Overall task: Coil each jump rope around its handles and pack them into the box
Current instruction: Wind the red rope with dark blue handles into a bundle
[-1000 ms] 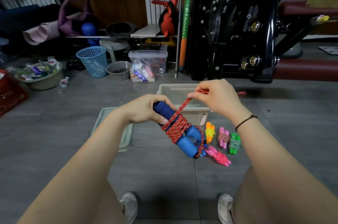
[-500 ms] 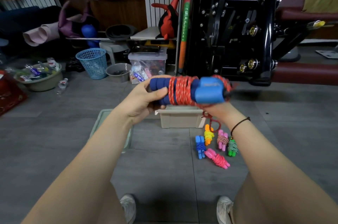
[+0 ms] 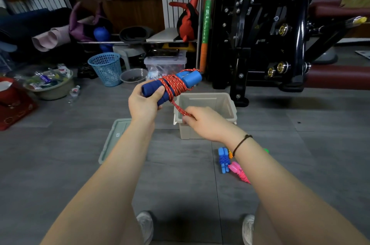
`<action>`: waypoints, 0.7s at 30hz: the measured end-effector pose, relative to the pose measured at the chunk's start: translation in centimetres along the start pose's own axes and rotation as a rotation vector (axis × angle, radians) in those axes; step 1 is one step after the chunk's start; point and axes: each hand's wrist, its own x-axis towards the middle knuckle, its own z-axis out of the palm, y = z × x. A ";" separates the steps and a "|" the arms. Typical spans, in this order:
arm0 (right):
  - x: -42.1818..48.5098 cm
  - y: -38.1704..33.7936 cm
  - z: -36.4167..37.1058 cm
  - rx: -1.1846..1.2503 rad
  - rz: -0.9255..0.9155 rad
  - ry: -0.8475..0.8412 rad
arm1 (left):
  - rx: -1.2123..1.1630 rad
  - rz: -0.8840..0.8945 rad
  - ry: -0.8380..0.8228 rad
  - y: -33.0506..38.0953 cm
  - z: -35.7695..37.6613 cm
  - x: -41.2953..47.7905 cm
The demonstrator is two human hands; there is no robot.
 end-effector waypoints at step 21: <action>-2.9 2.9 -5.0 -0.191 -0.053 0.561 | 0.625 0.414 -0.578 -0.1 -2.0 1.6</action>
